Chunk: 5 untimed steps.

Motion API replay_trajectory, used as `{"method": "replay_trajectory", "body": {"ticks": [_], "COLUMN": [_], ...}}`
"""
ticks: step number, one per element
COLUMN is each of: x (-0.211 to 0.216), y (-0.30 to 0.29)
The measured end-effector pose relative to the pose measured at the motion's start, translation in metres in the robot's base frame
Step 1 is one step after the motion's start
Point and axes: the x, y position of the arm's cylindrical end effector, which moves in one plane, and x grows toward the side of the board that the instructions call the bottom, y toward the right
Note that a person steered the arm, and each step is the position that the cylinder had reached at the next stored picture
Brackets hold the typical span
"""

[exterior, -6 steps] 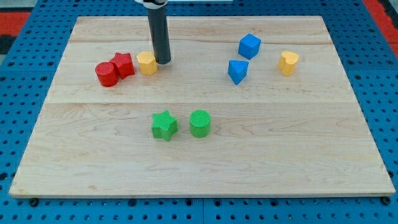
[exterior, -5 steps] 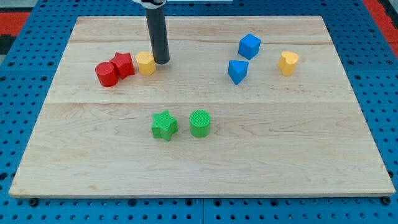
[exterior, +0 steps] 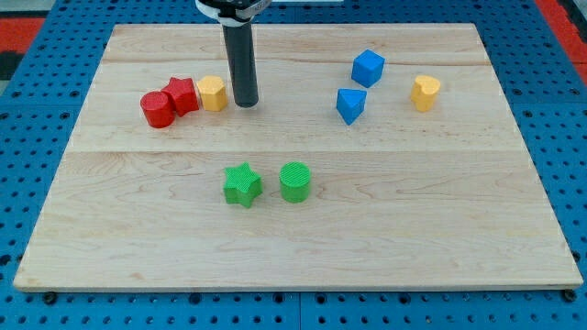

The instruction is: Slide the yellow hexagon a bit left

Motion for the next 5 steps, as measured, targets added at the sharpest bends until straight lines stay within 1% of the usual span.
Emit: {"method": "replay_trajectory", "body": {"ticks": [5], "x": [0.000], "y": [-0.027]}}
